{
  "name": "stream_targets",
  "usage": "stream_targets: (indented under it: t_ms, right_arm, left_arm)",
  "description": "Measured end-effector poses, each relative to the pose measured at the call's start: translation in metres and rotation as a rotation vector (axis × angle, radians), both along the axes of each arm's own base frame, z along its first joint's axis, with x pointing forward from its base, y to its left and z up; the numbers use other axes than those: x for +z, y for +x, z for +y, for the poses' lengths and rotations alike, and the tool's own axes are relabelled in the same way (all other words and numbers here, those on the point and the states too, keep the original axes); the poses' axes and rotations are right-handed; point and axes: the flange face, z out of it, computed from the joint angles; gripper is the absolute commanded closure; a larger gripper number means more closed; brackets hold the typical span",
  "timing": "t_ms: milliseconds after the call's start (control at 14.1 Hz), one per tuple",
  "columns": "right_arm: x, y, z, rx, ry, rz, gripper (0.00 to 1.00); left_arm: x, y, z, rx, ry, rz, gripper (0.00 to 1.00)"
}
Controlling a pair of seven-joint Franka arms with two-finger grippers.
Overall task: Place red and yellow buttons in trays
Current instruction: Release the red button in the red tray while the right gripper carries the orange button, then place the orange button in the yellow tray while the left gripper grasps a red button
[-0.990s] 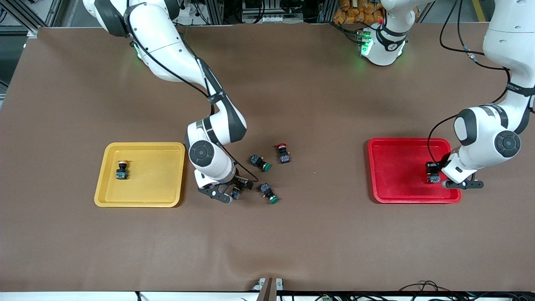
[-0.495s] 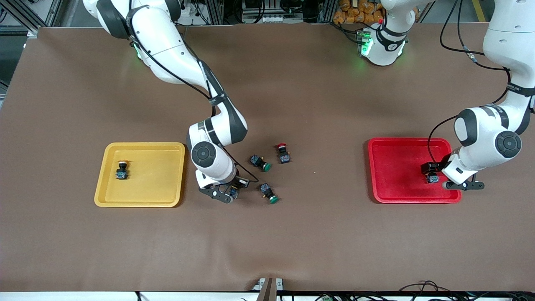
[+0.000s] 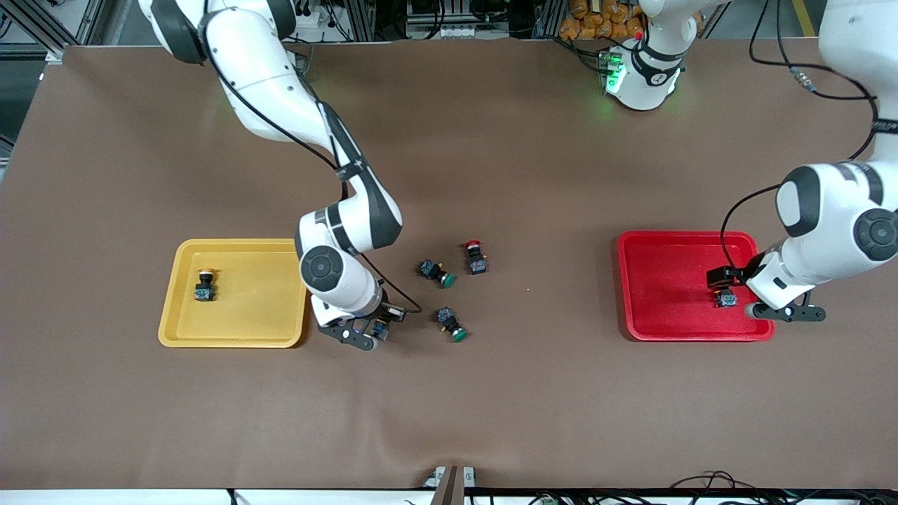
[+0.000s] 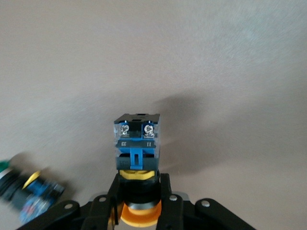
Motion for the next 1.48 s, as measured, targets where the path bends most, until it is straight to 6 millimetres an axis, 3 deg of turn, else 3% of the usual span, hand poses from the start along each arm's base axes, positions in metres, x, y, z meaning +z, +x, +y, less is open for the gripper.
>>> stream_targets:
  t_ms: [71, 212, 424, 566, 636, 778, 919, 1061, 1202, 1343, 1485]
  right_arm:
    - [0.029, 0.001, -0.003, 0.019, 0.006, 0.021, 1.0]
    - [0.105, -0.003, -0.027, 0.084, 0.024, 0.085, 1.0]
    - [0.21, -0.014, -0.103, 0.163, 0.066, 0.156, 1.0]
    - [0.247, -0.019, -0.16, 0.228, 0.064, 0.156, 1.0]
    - [0.251, -0.021, -0.189, 0.254, 0.071, 0.158, 1.0]
    - [0.231, -0.025, -0.248, 0.299, 0.092, 0.175, 1.0]
    - [0.193, -0.026, -0.303, 0.343, 0.097, 0.168, 1.0]
    - [0.148, -0.028, -0.341, 0.349, 0.077, 0.128, 1.0]
    - [0.094, -0.034, -0.354, 0.363, 0.034, 0.059, 1.0]
    - [0.032, -0.045, -0.353, 0.376, -0.012, 0.022, 1.0]
    - [-0.018, -0.051, -0.348, 0.383, -0.043, 0.018, 1.0]
  left_arm:
    - [0.018, 0.002, -0.015, 0.019, 0.001, 0.018, 0.0]
    - [0.043, 0.005, -0.053, 0.081, -0.001, 0.04, 0.0]
    - [0.053, 0.0, -0.128, 0.192, -0.017, 0.043, 0.0]
    - [0.053, -0.003, -0.176, 0.244, -0.026, 0.048, 0.0]
    - [0.051, -0.004, -0.2, 0.264, -0.029, 0.051, 0.0]
    - [0.041, -0.009, -0.256, 0.308, -0.034, 0.067, 0.0]
    - [0.024, -0.016, -0.309, 0.362, -0.041, 0.089, 0.0]
    - [0.003, -0.02, -0.354, 0.408, -0.057, 0.094, 0.0]
    - [-0.027, -0.027, -0.385, 0.412, -0.053, 0.084, 0.0]
    - [-0.053, -0.034, -0.405, 0.404, -0.052, 0.081, 0.0]
    - [-0.069, -0.04, -0.419, 0.417, -0.056, 0.085, 0.0]
